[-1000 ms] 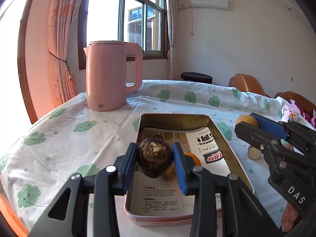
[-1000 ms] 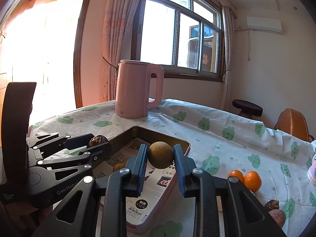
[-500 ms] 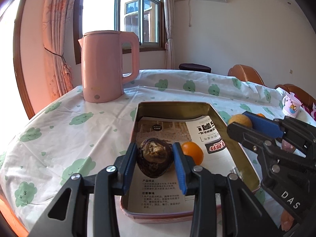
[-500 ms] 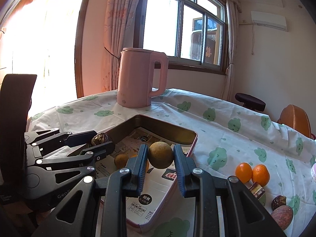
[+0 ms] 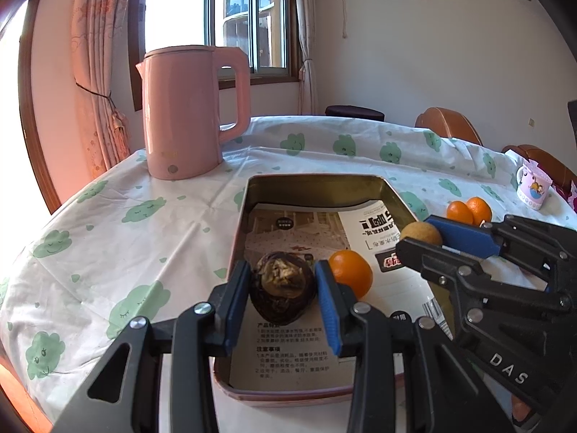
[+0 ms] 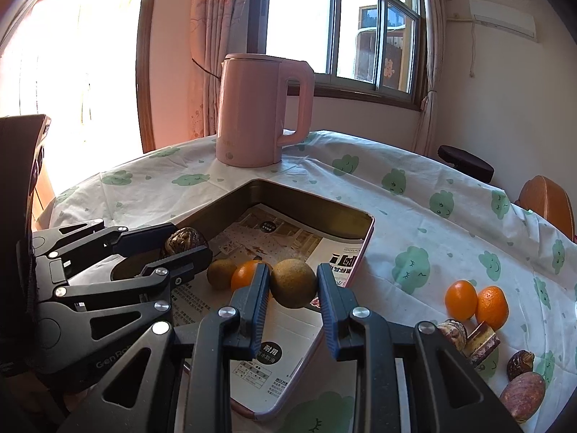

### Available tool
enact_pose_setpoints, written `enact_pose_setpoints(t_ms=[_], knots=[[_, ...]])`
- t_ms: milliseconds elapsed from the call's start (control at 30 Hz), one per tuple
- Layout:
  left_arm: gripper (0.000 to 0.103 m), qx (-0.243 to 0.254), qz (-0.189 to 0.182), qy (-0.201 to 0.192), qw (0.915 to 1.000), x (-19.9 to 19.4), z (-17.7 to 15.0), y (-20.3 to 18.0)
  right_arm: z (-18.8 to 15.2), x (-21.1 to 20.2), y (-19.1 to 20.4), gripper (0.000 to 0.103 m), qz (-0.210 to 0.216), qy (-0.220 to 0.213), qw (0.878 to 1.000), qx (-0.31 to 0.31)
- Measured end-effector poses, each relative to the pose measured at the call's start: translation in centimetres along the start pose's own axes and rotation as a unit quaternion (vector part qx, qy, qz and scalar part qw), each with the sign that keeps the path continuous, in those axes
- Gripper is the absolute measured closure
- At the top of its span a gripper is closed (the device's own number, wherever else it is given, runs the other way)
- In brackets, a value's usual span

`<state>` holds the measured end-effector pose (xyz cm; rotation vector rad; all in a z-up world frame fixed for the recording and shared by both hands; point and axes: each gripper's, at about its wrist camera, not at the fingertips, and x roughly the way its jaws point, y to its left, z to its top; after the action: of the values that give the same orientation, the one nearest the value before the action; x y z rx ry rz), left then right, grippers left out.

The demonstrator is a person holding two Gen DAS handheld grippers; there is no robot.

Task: Organize fruits
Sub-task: 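Lower both held fruits over the tin box, then open both grippers to drop the brown and yellow fruits into the tin box, then grasp the white-and-brown jar with the left gripper while the right gripper grasps the large brown round fruit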

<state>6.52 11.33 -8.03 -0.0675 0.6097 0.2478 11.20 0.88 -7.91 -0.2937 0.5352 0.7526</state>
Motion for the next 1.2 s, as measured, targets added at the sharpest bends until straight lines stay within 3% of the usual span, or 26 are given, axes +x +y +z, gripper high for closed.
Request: enact_pose_setpoints(t_ms=[100,167,467,567,667,700,900,967,1067,1200], knots=[[0.063,0.001,0.003,-0.002,1.0,-0.1,0.0,-0.1,0.0,0.1,0.0,0.074,0.001,0.003,1.0,0.0],[0.063,0.002,0.006,-0.002,1.0,-0.1,0.0,0.0,0.0,0.2,0.1,0.063,0.004,0.005,1.0,-0.003],[0.056,-0.004,0.005,-0.013,0.9999,-0.4,-0.1,0.0,0.0,-0.4,-0.6,0.049,-0.007,-0.011,1.0,0.015],[0.05,-0.007,0.0,-0.019,0.9998,-0.8,-0.2,0.0,-0.1,-1.0,-1.1,0.043,-0.011,-0.023,0.999,0.03],[0.034,-0.006,0.004,-0.031,0.9995,-1.3,-0.1,-0.4,-0.4,-1.8,-1.6,0.04,-0.02,-0.032,0.999,0.036],[0.028,-0.006,0.001,-0.036,0.9993,-1.6,-0.1,-0.6,-0.5,-2.1,-1.8,0.04,-0.028,-0.034,0.998,0.034],[0.026,0.011,-0.018,-0.054,0.9983,-3.0,0.4,-2.7,-2.1,-6.5,-5.6,0.039,-0.08,-0.052,0.994,0.046],[0.025,0.016,-0.028,-0.056,0.9979,-3.3,0.6,-3.6,-3.0,-8.4,-7.8,0.03,-0.113,-0.054,0.99,0.059],[0.025,0.029,-0.039,-0.052,0.9974,-3.3,0.6,-5.4,-4.6,-10.6,-11.5,0.026,-0.162,-0.047,0.982,0.087],[0.025,0.055,-0.058,-0.048,0.9956,-3.3,0.7,-8.4,-6.4,-11.8,-15.4,0.025,-0.194,-0.018,0.972,0.13]])
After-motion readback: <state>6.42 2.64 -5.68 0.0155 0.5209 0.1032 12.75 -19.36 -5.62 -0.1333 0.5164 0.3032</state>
